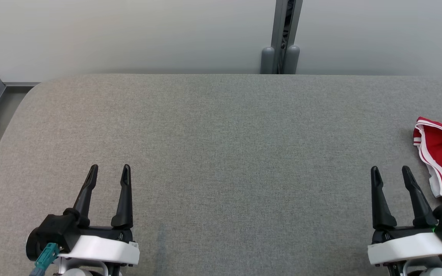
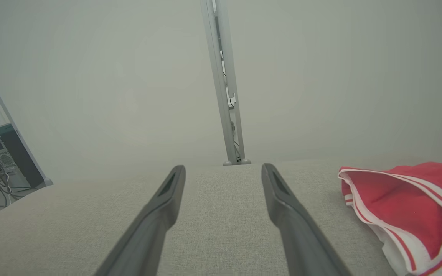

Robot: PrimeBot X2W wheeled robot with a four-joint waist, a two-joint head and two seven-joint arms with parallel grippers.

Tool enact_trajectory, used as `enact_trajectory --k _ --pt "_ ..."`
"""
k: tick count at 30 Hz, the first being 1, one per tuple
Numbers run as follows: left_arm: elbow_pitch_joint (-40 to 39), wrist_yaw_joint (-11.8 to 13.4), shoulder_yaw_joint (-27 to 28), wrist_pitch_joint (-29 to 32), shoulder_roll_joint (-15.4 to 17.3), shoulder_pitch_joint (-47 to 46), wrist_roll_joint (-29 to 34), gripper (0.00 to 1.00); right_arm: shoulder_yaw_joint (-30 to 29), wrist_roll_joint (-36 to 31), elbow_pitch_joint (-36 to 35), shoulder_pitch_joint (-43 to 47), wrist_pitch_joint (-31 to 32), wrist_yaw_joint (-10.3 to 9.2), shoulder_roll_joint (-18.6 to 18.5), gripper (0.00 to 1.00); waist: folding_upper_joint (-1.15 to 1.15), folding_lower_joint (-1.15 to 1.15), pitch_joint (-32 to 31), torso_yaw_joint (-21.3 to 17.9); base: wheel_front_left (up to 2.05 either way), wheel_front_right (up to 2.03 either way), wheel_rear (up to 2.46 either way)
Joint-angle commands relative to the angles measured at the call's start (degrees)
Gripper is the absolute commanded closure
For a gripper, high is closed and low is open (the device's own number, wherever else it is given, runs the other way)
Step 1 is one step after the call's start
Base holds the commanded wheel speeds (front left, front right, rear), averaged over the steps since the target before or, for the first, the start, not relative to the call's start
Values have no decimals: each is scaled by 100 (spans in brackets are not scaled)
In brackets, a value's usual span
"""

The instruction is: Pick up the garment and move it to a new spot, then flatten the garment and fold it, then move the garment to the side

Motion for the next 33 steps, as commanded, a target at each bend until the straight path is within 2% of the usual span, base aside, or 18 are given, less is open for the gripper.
enact_trajectory --k 1,16,33 --pt "10 41 -1 -24 22 28 -56 0 -7 -52 14 75 -24 2 10 0 0 0 -6 6 0 0 0" --pt "90 -27 -78 -24 22 88 8 0 -9 -199 77 84 -24 2 81 0 0 0 -44 17 0 0 0" --pt "284 -123 -25 -24 21 68 -190 0 3 -205 68 98 -24 2 82 0 0 0 -21 27 0 0 0"
